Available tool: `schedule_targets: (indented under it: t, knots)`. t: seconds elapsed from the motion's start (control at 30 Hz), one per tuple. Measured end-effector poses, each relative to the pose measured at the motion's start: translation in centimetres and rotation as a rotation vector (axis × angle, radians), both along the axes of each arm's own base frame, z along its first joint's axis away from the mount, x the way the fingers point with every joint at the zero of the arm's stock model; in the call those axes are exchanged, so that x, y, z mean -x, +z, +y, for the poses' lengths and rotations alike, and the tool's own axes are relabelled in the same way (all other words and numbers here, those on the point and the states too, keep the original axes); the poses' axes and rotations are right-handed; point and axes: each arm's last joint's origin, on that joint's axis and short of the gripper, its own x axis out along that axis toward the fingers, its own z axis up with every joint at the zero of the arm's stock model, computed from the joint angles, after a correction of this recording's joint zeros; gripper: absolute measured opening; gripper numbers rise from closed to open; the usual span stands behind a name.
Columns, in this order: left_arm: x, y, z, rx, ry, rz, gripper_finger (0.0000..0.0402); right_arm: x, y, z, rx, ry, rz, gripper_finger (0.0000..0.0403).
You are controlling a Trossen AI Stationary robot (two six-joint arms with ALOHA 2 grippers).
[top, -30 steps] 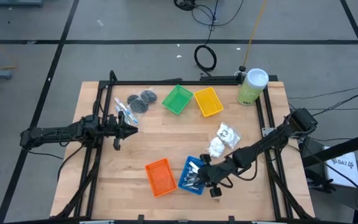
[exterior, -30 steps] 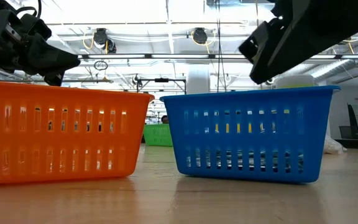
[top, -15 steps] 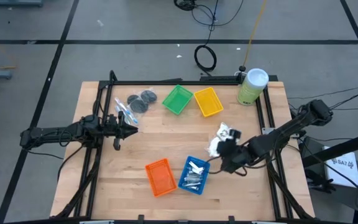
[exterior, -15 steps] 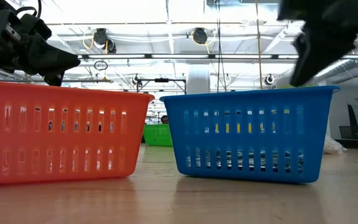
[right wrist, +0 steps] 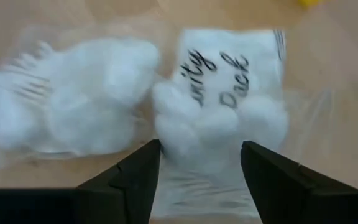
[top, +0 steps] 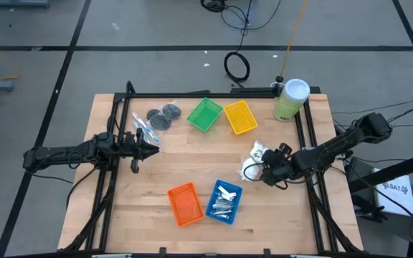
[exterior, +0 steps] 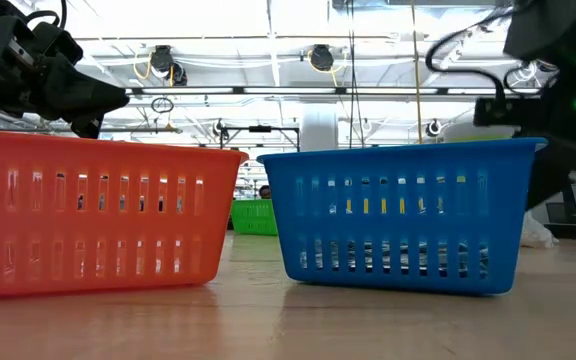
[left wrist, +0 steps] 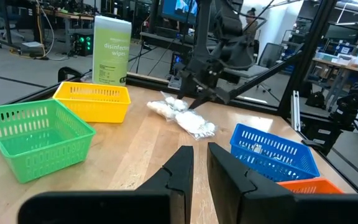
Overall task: Pick & Place Travel size toiletries
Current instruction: Put the white cotton pack into the yellow bin
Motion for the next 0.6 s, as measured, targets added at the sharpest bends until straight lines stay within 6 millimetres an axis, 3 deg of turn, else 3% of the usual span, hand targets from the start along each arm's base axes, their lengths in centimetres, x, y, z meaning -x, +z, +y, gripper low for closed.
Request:
schedule_targets:
  t: [0.27, 0.6]
  knots:
    - [0.0, 0.0, 0.0, 0.0, 0.0, 0.0, 0.0044, 0.25, -1.02, -0.43, -0.079, -0.015, 0.006, 0.0179]
    - [0.0, 0.0, 0.0, 0.0, 0.0, 0.0, 0.0044, 0.25, -0.37, -0.33, -0.119, 0.022, -0.032, 0.0091]
